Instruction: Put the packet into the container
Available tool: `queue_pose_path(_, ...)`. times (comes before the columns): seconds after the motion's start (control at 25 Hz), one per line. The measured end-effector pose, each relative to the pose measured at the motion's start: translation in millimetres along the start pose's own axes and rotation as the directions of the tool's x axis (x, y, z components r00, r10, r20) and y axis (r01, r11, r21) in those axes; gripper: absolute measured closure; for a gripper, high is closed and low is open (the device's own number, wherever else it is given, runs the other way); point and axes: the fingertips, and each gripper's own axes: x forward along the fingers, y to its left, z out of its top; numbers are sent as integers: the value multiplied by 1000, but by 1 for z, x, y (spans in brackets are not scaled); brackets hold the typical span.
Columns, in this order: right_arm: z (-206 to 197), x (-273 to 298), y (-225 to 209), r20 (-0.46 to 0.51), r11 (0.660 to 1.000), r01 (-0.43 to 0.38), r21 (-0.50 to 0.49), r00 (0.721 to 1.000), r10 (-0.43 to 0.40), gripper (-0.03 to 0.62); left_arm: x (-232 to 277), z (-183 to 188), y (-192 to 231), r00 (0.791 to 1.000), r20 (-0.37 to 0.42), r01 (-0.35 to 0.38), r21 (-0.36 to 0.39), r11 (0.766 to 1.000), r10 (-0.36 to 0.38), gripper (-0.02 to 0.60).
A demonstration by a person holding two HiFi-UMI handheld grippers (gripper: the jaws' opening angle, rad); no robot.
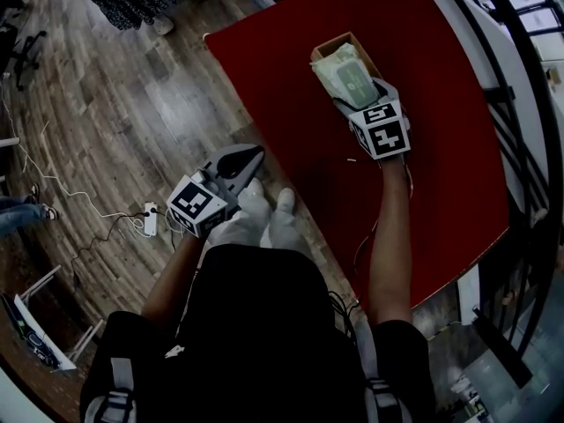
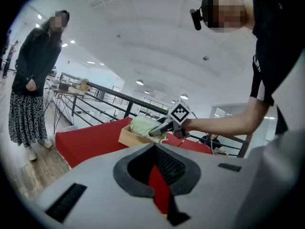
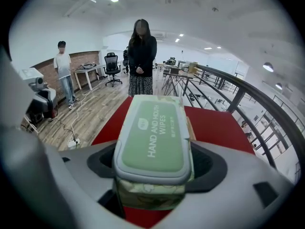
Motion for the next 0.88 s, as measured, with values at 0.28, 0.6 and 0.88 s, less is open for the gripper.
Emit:
queue_pose_path(0.28,-10,6,-40,-59,1000,7,-17,998,-8,198,8,-2,2,1000,-21,2,1,1000,-2,572)
queue_pose_path(0.6,-20,35,-54,-111,1000,-20,7,994,20,198,19,-5,2,999,-38,10,0,1000,-10,572)
queue_pose_path(0.88,-26,54,-57,-126,999,-29,20,992,31,198,8,-9,12,998,-52,-26,-7,1000,25,572)
